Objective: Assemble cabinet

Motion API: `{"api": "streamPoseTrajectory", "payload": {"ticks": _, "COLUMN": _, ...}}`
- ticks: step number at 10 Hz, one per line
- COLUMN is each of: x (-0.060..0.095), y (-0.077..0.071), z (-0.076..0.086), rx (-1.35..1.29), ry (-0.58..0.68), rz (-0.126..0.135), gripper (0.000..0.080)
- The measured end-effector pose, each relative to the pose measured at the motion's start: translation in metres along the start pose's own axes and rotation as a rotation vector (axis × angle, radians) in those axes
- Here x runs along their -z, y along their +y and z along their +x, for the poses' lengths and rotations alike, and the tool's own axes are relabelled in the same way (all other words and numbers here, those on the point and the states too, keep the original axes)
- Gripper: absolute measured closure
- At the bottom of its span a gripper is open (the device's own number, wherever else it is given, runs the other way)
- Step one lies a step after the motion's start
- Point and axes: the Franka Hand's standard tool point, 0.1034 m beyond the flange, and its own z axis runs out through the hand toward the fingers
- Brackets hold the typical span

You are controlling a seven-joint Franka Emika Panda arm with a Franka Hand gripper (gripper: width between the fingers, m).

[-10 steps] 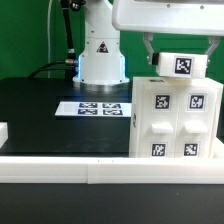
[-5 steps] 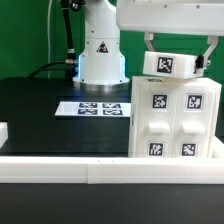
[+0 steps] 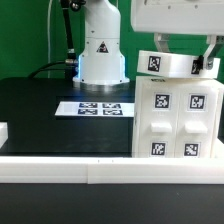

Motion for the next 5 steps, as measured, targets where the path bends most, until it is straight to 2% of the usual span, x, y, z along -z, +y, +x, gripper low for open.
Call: {"api": "streamPoseTrajectory", "payload": {"ticks": 5, "x": -0.0002, "y": -0.0014, "z": -0.0023, "rx": -0.23, "ry": -0.008, "rz": 0.005, "gripper": 0.0232}}
